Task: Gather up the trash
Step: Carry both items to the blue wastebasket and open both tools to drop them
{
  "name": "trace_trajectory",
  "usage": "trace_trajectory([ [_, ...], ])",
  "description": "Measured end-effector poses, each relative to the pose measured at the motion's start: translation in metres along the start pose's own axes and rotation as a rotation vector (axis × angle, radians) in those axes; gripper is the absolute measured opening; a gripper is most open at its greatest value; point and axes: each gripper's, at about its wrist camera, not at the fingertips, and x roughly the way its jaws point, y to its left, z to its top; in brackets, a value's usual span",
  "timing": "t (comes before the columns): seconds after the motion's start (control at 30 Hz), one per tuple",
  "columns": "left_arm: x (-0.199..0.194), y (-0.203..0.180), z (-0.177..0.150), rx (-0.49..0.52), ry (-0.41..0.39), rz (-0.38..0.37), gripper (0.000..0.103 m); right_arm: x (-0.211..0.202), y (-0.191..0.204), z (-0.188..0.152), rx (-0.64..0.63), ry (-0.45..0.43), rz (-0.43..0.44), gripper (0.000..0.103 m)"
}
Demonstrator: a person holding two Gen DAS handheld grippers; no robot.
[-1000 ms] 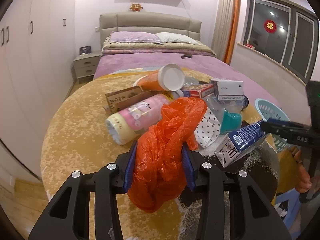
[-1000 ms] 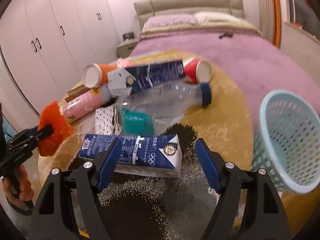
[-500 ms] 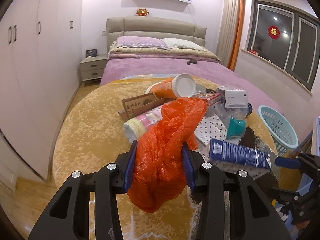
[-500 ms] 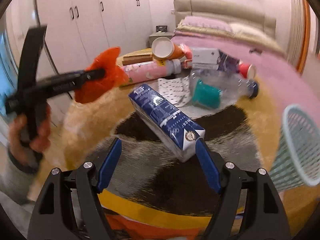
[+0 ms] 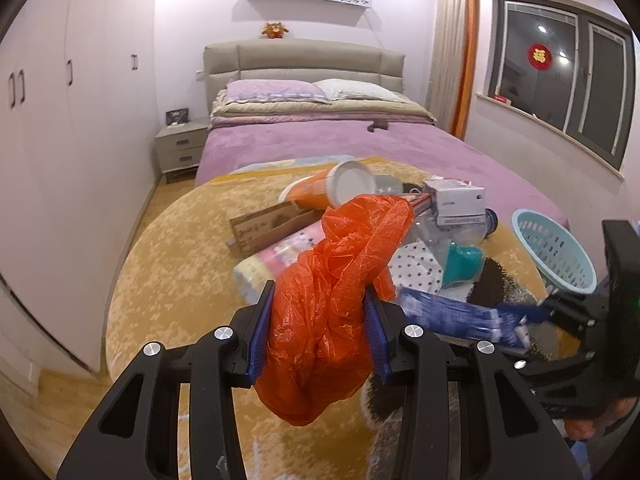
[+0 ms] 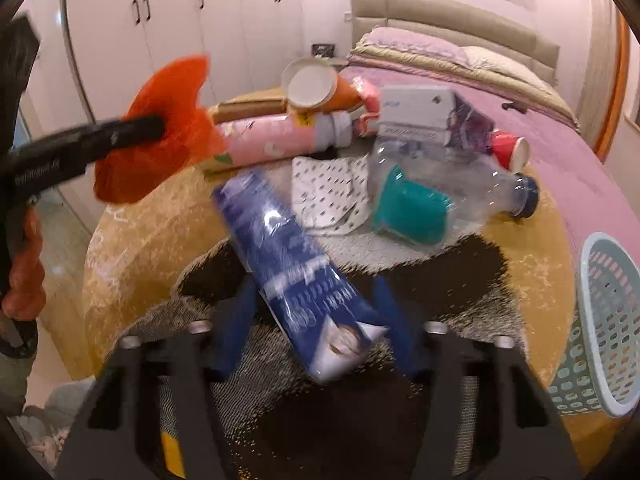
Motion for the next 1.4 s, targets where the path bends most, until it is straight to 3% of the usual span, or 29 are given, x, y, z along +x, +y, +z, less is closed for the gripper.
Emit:
trace_trajectory([
  [0.13, 0.001, -0.017, 0.01, 0.038, -0.013, -0.032, 0.039, -0.013, -0.006, -0.006, 0.041, -0.04, 0.013, 0.034],
  [0.37, -0.019, -0.059, 0.045, 0.089, -0.121, -0.133, 0.039, -0.081, -0.032, -0.012, 0.103, -0.198, -0.024, 0.034],
  [0.47, -0.024, -0.085, 0.064, 0.114, -0.157, -0.191, 0.039, -0.116, -0.052, -0.014, 0.154, -0.278, -0.118, 0.034],
  [0.63, -0.005, -0.146, 0.09, 0.187, -0.157, -0.322, 0.039, -0.158, -0.12, -0.024, 0.354, -0.368, -0.366, 0.034],
  [0.8, 0.05, -0.21, 0.107, 0.183, -0.056, -0.476, 0.039, -0.162, -0.185, -0.043, 0.548, -0.348, -0.51, 0.034],
  [0.97, 0.118, -0.269, 0.102, 0.168, 0.077, -0.588, 0.039, -0.143, -0.233, -0.062, 0.705, -0.279, -0.585, 0.034],
  [1.17, 0.183, -0.316, 0.08, 0.168, 0.216, -0.579, 0.039, -0.114, -0.277, -0.086, 0.837, -0.173, -0.614, 0.034],
  [1.27, 0.201, -0.327, 0.073, 0.179, 0.246, -0.586, 0.042, -0.104, -0.287, -0.089, 0.861, -0.145, -0.624, 0.034],
  [1.4, 0.21, -0.33, 0.071, 0.19, 0.248, -0.582, 0.057, -0.094, -0.302, -0.093, 0.889, -0.116, -0.627, 0.035],
])
